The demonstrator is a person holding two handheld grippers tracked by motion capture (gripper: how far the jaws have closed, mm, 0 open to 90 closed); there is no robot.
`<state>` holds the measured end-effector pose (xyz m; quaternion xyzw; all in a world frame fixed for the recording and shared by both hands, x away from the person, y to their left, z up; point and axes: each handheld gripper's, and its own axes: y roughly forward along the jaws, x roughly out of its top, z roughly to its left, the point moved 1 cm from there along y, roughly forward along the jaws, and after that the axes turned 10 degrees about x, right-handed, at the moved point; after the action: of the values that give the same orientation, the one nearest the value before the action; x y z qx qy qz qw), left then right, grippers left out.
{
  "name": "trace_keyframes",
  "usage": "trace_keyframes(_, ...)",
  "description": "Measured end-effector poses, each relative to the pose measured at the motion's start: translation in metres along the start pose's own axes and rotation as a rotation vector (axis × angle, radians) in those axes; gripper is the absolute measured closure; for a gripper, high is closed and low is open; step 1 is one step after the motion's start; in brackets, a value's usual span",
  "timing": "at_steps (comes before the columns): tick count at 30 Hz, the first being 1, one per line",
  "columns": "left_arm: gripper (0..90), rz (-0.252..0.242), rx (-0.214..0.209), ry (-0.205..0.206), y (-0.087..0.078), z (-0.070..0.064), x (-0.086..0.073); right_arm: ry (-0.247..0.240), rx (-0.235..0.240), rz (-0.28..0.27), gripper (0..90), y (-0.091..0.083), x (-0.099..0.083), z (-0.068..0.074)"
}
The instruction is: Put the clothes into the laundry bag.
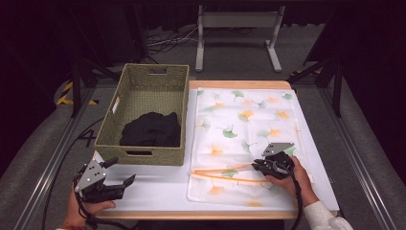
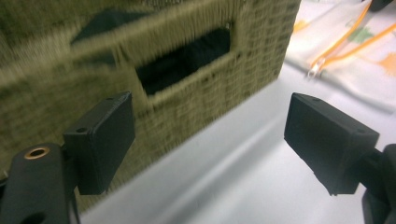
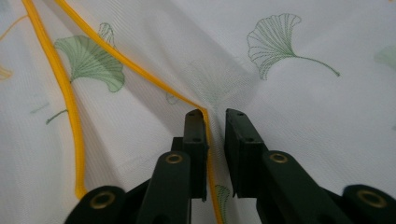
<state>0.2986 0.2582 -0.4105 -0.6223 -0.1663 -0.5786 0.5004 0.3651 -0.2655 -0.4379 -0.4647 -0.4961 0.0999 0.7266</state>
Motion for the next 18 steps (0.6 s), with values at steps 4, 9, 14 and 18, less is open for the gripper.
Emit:
trace_keyframes(4, 16.2, -0.022, -0.005, 0.021, 0.0, 0.005, 0.017, -0.015, -0.015, -0.003, 86.4, -0.001, 0.001, 0.002)
trace_keyframes(9, 15.6, -0.047, -0.016, 0.055, 0.01, 0.012, 0.044, -0.023, -0.027, -0.07, 88.4, -0.012, 0.006, 0.005)
trace_keyframes(14, 15.6, -0.025, -0.047, 0.057, 0.029, 0.019, 0.064, -0.032, -0.033, -0.144, 88.7, -0.027, 0.011, 0.008)
trace_keyframes(18, 15.2, 0.023, -0.049, 0.117, 0.045, 0.019, 0.079, -0.037, -0.04, -0.189, 88.7, -0.035, 0.014, 0.011)
